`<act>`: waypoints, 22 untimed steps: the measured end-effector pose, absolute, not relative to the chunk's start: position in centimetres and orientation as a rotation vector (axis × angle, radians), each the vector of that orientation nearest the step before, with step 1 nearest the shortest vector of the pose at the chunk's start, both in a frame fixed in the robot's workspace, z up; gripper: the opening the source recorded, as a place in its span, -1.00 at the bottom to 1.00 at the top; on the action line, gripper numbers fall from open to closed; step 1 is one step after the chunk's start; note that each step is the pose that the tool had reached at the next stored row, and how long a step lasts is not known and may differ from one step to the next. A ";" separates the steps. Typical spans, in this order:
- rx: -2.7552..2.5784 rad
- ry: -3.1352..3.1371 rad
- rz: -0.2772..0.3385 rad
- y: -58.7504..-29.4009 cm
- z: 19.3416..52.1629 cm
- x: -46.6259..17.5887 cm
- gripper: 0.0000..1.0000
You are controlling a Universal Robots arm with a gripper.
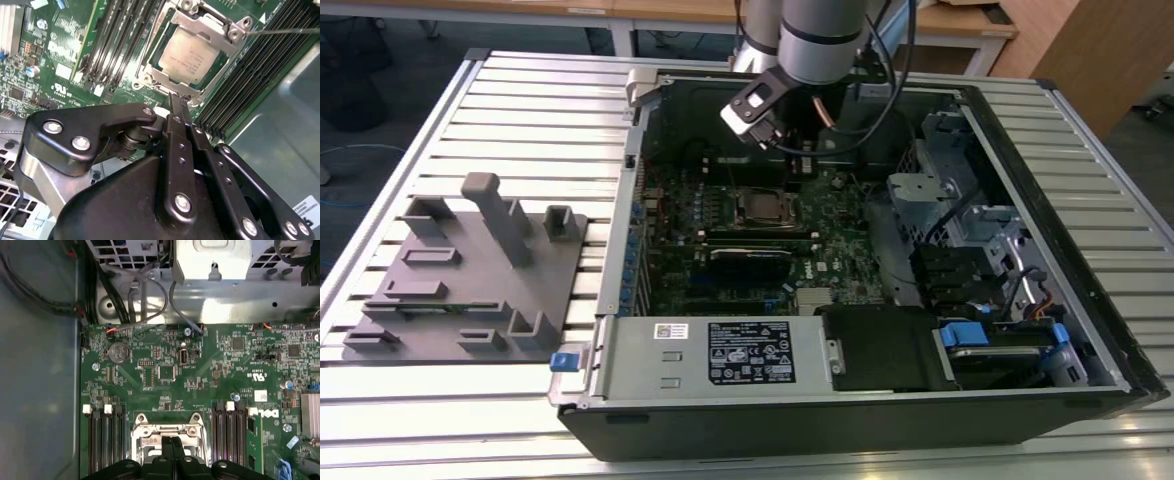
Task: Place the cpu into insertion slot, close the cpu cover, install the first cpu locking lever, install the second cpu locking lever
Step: 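Close the cpu cover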
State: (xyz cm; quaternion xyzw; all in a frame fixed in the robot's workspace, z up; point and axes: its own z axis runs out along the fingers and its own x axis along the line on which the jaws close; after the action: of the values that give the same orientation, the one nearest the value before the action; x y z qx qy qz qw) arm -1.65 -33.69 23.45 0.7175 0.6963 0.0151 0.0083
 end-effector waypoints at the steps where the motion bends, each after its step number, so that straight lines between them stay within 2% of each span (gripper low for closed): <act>1: 2.242 2.176 0.047 -33.7 23.4 -1.7 -0.79; 22: 2.240 2.188 0.036 -33.7 23.2 -2.1 -0.79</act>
State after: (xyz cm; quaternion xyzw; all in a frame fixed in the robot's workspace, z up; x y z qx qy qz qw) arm -2.08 -33.69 23.25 0.7153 0.6987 0.0114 0.0051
